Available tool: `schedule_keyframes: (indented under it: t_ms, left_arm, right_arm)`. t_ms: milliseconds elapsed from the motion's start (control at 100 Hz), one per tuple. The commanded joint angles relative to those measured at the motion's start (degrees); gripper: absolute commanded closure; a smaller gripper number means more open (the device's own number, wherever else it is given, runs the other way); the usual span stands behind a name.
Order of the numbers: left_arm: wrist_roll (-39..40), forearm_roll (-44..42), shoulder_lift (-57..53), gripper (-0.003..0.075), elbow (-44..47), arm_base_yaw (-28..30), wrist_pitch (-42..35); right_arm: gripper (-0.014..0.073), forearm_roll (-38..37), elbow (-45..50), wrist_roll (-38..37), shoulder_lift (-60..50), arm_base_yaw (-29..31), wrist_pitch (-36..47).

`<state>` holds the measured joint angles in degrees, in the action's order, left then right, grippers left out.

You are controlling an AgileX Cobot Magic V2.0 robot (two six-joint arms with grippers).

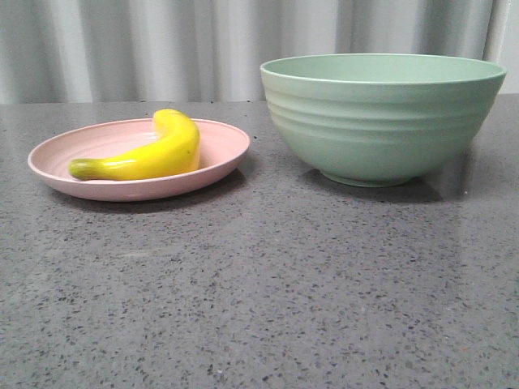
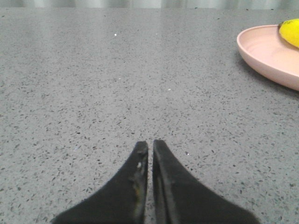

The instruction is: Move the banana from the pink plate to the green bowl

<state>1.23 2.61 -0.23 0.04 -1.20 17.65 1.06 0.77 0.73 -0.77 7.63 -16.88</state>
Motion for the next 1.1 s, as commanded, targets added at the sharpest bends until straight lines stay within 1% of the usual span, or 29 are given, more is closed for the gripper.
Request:
schedule_keyframes:
  t_ms: [0, 90, 250, 380, 450, 530, 600, 860, 1090]
  left_arm:
    - [-0.1, 0.0, -1.9, 0.0739, 1.5, 0.1, -4.4]
    - [-0.1, 0.0, -1.9, 0.0739, 1.5, 0.1, -5.5]
    - [-0.1, 0.0, -1.9, 0.0739, 1.5, 0.1, -7.3]
    - [-0.1, 0.3, -1.9, 0.0739, 1.5, 0.1, -8.2]
    - [-0.1, 0.6, -1.9, 0.0738, 1.5, 0.1, -9.7]
    - [-0.1, 0.9, -1.9, 0.0738, 1.5, 0.1, -11.2]
    - [-0.1, 1.1, -1.9, 0.0738, 1.5, 0.1, -11.7]
    - [-0.1, 1.1, -1.9, 0.0738, 1.5, 0.1, -12.7]
    - [-0.1, 1.1, -1.9, 0.0738, 1.5, 0.1, -12.6]
  right_arm:
    - [0.0668, 0.3, 1.4, 0.4, -0.9, 0.2, 7.2]
    - [0.0668, 0.3, 1.4, 0.4, -0.9, 0.2, 9.7]
    - [0.0668, 0.3, 1.4, 0.4, -0.9, 0.2, 10.6]
    - [0.0668, 2.7, 1.4, 0.4, -0.9, 0.2, 11.7]
    - [0.0668, 3.1, 1.4, 0.4, -0.9, 0.2, 14.1]
    - [0.0668, 3.1, 1.4, 0.4, -0.9, 0.2, 19.3]
    - [0.0668, 3.1, 1.4, 0.4, -0.9, 0.2, 21.6]
    - [0.0668, 3.1, 1.4, 0.4, -0.9, 0.2, 17.8]
    - [0.0668, 3.1, 1.4, 0.4, -0.9, 0.2, 17.5]
